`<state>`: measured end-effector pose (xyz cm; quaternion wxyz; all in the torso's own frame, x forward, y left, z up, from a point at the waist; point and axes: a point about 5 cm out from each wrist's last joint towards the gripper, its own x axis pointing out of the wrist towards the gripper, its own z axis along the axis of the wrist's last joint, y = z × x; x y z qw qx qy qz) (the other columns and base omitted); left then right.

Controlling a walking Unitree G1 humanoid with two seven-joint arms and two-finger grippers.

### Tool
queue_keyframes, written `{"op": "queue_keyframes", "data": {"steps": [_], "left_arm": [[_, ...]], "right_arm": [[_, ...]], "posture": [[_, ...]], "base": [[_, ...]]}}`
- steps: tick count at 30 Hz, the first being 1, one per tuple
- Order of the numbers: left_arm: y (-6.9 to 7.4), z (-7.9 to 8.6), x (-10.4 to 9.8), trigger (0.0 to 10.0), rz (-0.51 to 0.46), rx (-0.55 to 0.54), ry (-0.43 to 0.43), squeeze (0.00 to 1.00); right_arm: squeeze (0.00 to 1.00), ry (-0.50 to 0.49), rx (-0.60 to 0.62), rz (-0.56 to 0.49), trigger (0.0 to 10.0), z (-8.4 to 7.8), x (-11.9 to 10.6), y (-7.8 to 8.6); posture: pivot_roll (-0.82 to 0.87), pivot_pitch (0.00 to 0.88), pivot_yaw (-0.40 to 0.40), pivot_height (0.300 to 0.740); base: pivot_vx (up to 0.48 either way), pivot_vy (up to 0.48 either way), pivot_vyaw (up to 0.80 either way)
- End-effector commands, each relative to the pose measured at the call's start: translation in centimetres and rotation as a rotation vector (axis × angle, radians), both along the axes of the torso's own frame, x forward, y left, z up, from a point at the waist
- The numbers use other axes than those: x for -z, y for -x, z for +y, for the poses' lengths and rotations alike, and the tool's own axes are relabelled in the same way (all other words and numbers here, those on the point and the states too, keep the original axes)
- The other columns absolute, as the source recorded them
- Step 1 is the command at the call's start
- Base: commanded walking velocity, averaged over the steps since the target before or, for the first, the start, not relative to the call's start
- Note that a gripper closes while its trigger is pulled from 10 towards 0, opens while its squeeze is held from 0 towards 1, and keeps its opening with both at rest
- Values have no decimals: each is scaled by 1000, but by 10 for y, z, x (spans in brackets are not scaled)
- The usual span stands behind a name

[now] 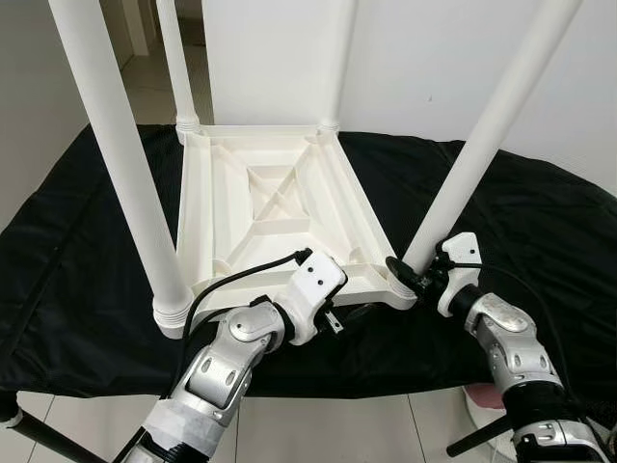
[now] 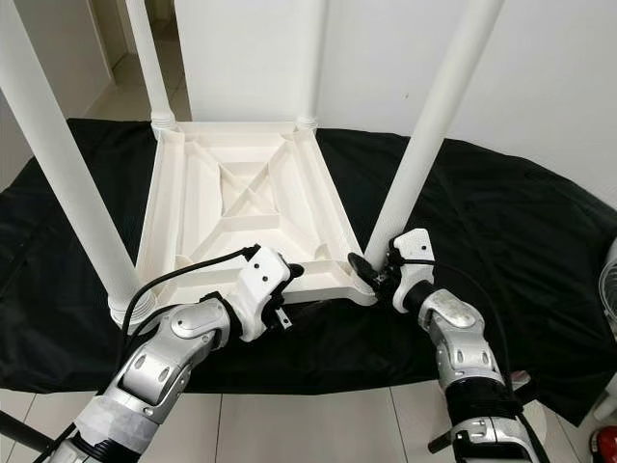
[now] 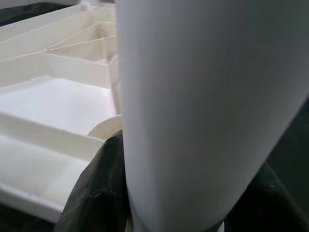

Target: Building children table

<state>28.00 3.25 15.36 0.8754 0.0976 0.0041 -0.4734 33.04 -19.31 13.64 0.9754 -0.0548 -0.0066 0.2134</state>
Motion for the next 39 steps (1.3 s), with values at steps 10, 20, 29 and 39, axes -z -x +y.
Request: {"op": "queue_keyframes", "data": {"steps": [10,20,29,39], "left_arm": [[1,-1,3,10000,17,-16,1,0],[1,-2,3,10000,17,-21,5,0],[2,-2,3,10000,15,-21,3,0],[2,-3,3,10000,15,-14,3,0]], "right_arm": [[0,-174,369,150,10000,22,29,5],[0,-268,485,170,10000,62,34,14],[996,-285,494,160,10000,62,29,14],[1000,-269,483,57,10000,41,20,16]], "posture": [[41,45,-46,740],[56,30,-59,740],[52,22,-54,740],[48,27,-53,740]], "base": [[0,0,0],[0,0,0],[0,0,0],[0,0,0]]}}
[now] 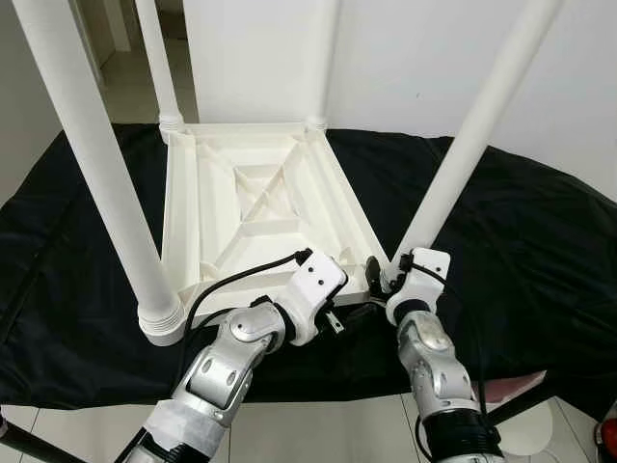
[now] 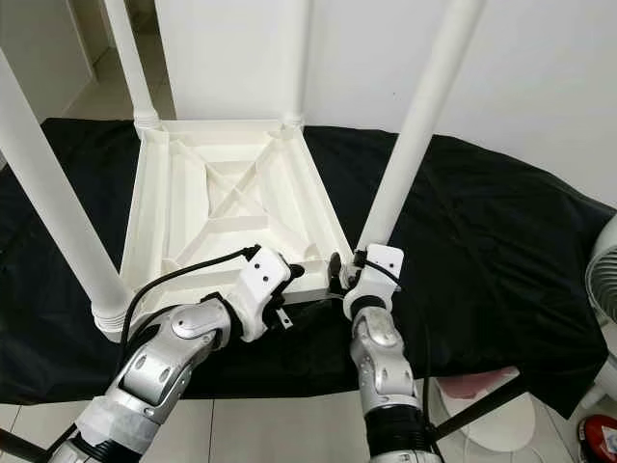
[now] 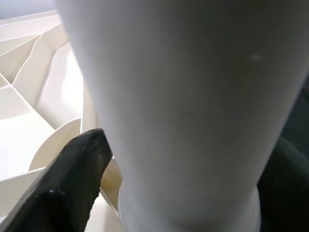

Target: Building children table

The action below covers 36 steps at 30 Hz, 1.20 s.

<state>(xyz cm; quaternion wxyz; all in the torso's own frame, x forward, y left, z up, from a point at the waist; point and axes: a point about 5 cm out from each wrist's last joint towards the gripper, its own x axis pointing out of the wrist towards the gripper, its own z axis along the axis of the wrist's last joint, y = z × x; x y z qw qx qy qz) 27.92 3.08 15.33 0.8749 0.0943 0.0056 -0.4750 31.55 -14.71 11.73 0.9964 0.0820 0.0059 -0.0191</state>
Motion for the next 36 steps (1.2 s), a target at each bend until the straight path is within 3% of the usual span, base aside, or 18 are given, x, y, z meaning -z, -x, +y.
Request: {"op": "queue_keyframes", "data": {"steps": [1,14,21,23,24,25,26,27,28,36], "left_arm": [[2,-1,2,10000,10,-18,0,0],[-1,0,2,10000,9,-22,-1,0],[-1,1,1,10000,7,-22,-2,0],[-1,1,1,10000,7,-23,-2,0],[-2,1,0,10000,6,-23,-2,0],[-2,1,0,10000,6,-23,-2,0],[-2,2,0,10000,5,-25,-2,0],[-2,2,0,10000,5,-25,-2,0],[-2,2,0,10000,5,-30,-3,0],[-1,2,1,10000,8,-34,-1,0]], "right_arm": [[0,23,-43,-20,10000,-9,0,2],[0,141,-301,-118,10000,-40,-18,-3],[0,246,-497,-95,10000,-46,-19,-7],[0,269,-542,-80,9529,-48,-17,-7],[0,291,-572,-73,8510,-50,-16,-7],[0,291,-572,-73,8510,-50,-16,-7],[0,302,-591,-63,3490,-52,-15,-8],[0,302,-591,-63,3490,-52,-15,-8],[0,311,-615,-44,0,-55,-13,-8],[0,300,-651,-38,0,-61,-10,-6]], "posture": [[46,30,-54,740],[38,43,-46,740],[41,46,-38,740],[41,46,-38,740],[41,46,-38,740],[41,46,-38,740],[48,47,-40,740],[48,47,-40,740],[51,47,-42,740],[49,46,-43,740]], "base": [[0,0,0],[0,0,0],[0,0,0],[0,0,0],[0,0,0],[0,0,0],[0,0,0],[0,0,0],[0,0,0],[0,0,0]]}}
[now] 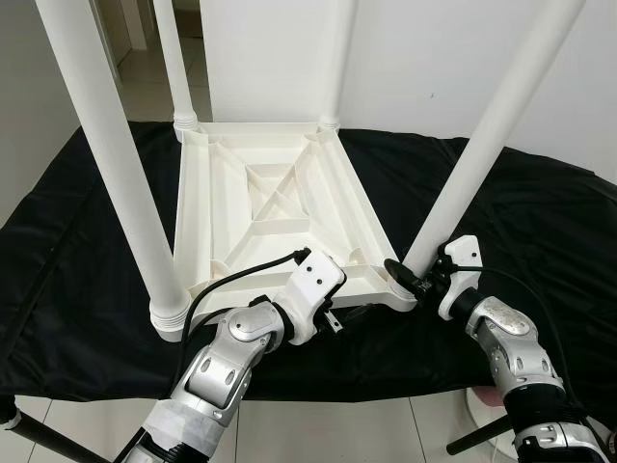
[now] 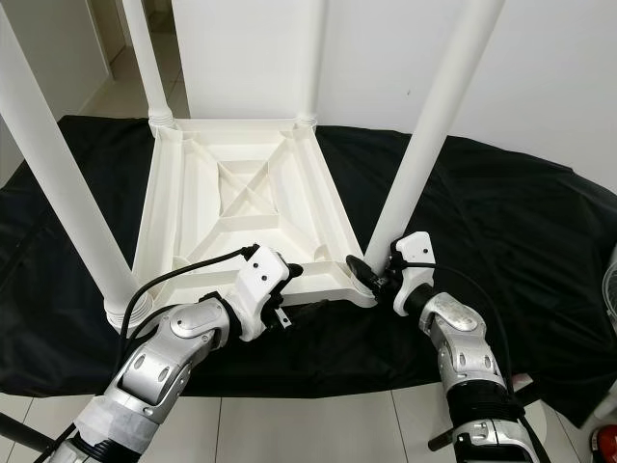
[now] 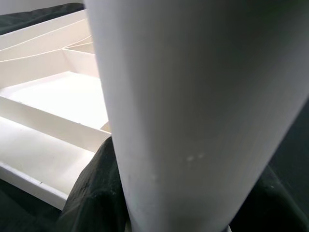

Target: Building children table

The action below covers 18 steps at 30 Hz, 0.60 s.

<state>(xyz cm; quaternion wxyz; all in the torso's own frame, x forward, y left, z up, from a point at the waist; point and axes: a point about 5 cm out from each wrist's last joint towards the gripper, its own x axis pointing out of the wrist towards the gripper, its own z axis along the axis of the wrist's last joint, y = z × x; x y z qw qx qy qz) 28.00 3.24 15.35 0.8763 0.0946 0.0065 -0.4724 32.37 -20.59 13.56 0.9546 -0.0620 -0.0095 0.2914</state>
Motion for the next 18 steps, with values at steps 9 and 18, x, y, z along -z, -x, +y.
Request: {"op": "queue_keyframes", "data": {"steps": [9,18], "left_arm": [[-1,0,1,10000,10,-24,1,0],[0,-2,1,10000,11,-21,4,0]], "right_arm": [[0,-41,76,56,10000,1,13,1],[0,-65,305,87,10000,12,16,-3]], "posture": [[41,48,-42,740],[40,43,-47,740]], "base": [[0,0,0],[0,0,0]]}}
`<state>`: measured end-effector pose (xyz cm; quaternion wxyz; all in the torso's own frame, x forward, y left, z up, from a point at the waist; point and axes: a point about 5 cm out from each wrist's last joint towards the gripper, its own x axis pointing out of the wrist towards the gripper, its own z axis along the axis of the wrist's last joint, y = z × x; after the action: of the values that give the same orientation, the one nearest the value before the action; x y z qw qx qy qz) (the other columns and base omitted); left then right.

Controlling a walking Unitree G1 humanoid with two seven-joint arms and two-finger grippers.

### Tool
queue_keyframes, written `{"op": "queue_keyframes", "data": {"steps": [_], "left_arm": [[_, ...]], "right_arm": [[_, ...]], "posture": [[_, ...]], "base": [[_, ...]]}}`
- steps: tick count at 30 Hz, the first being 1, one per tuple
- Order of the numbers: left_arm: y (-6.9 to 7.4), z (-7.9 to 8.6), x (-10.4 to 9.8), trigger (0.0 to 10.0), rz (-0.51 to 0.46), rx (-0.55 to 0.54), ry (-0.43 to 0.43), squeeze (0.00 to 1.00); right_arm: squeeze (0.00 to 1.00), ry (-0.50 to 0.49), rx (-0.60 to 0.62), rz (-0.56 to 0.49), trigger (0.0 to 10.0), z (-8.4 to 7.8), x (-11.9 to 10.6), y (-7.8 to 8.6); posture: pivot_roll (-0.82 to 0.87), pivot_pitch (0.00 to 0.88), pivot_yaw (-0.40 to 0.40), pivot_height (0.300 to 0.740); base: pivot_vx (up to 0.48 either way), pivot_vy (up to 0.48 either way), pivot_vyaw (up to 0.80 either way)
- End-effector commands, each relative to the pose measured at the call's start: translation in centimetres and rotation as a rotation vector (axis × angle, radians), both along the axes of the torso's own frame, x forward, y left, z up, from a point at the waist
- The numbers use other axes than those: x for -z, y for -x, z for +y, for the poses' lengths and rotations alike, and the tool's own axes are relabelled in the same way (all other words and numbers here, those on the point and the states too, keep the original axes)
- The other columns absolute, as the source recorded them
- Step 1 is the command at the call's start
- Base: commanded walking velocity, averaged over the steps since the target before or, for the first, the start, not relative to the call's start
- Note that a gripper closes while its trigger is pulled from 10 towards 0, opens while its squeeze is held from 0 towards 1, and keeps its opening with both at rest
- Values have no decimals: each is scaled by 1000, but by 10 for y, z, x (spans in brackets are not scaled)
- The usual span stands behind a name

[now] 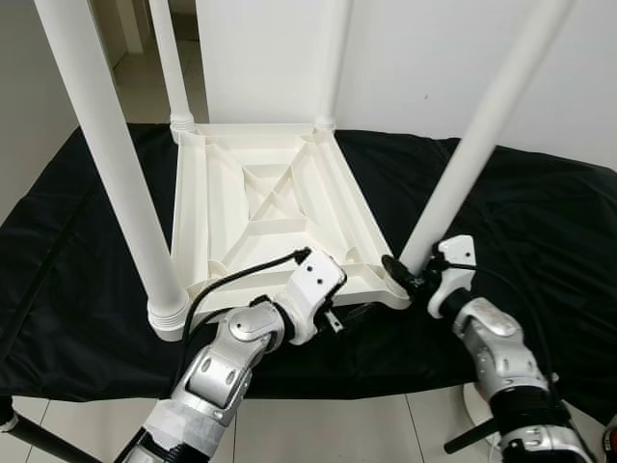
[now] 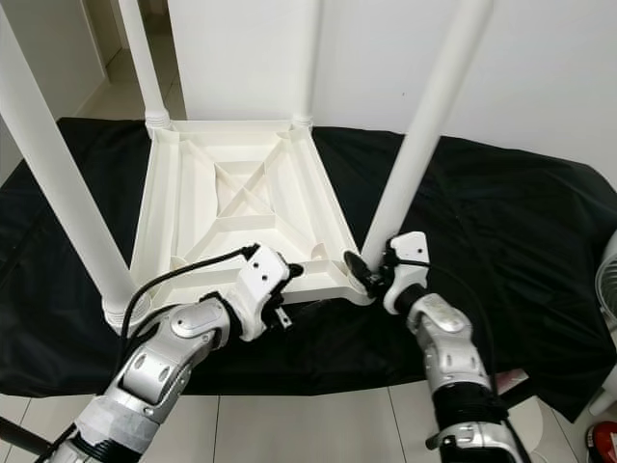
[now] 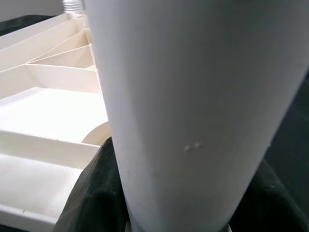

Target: Building children table

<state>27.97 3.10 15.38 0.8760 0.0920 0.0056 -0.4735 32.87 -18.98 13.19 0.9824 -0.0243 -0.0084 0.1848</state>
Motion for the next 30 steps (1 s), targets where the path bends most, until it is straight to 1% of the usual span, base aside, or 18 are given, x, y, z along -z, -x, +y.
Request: {"op": "queue_keyframes", "data": {"steps": [1,2,4,5,6,8,9,11,12,14,16,18,20,22,27,28,29,30], "left_arm": [[0,-1,2,10000,10,-23,-1,0],[0,-1,2,10000,10,-22,-1,0],[0,-1,2,10000,10,-22,-1,0],[0,-1,2,10000,10,-21,-1,0],[0,-1,2,10000,10,-21,-1,0],[0,-2,2,10000,10,-21,-3,0],[0,-2,2,10000,10,-21,-3,0],[0,-2,3,10000,9,-16,-6,0],[0,-2,3,10000,9,-16,-6,0],[0,-3,3,10000,8,-11,-9,0],[0,-3,3,10000,8,-9,-11,0],[1,-3,3,10000,8,-9,-11,0],[1,-3,3,10000,8,-11,-9,0],[1,-3,3,10000,8,-13,-9,0],[2,-3,4,10000,8,-12,-10,0],[2,-2,4,10000,8,-11,-11,0],[1,-2,4,10000,6,-10,-13,0],[1,-2,3,10000,5,-9,-14,0]], "right_arm": [[0,4,82,79,10000,-4,12,2],[0,-10,117,92,10000,-3,12,2],[0,-10,117,92,10000,-3,12,2],[0,-23,156,100,10000,-2,10,2],[0,-23,156,100,10000,-2,10,2],[0,-6,262,91,10000,1,7,2],[0,-6,262,91,10000,1,7,2],[0,-66,362,67,10000,12,4,6],[0,-66,362,67,10000,12,4,6],[0,-112,473,57,10000,19,1,10],[0,-144,529,67,10000,26,2,12],[0,-164,536,77,10000,29,2,13],[0,-191,515,87,10000,42,3,14],[0,-195,504,82,10000,48,2,15],[0,-195,488,69,10000,49,0,14],[0,-195,479,49,10000,47,-2,14],[1000,-208,461,5,10000,47,-9,14],[1000,-219,441,-36,10000,46,-15,15]], "posture": [[40,43,-47,740],[40,41,-48,740],[40,41,-48,740],[39,41,-48,740],[39,41,-48,740],[39,37,-48,740],[39,37,-48,740],[38,31,-47,740],[38,31,-47,740],[38,29,-49,740],[41,28,-50,740],[41,28,-50,740],[45,28,-53,740],[48,25,-52,740],[49,23,-50,740],[49,21,-48,740],[49,19,-46,740],[49,19,-46,740]], "base": [[0,0,0],[0,0,0],[0,0,0],[0,0,0],[0,0,0],[0,0,0],[0,0,0],[0,0,0],[0,0,0],[0,0,0],[0,0,0],[0,0,0],[0,0,0],[0,0,0],[0,0,0],[0,0,0],[0,0,0],[0,0,0]]}}
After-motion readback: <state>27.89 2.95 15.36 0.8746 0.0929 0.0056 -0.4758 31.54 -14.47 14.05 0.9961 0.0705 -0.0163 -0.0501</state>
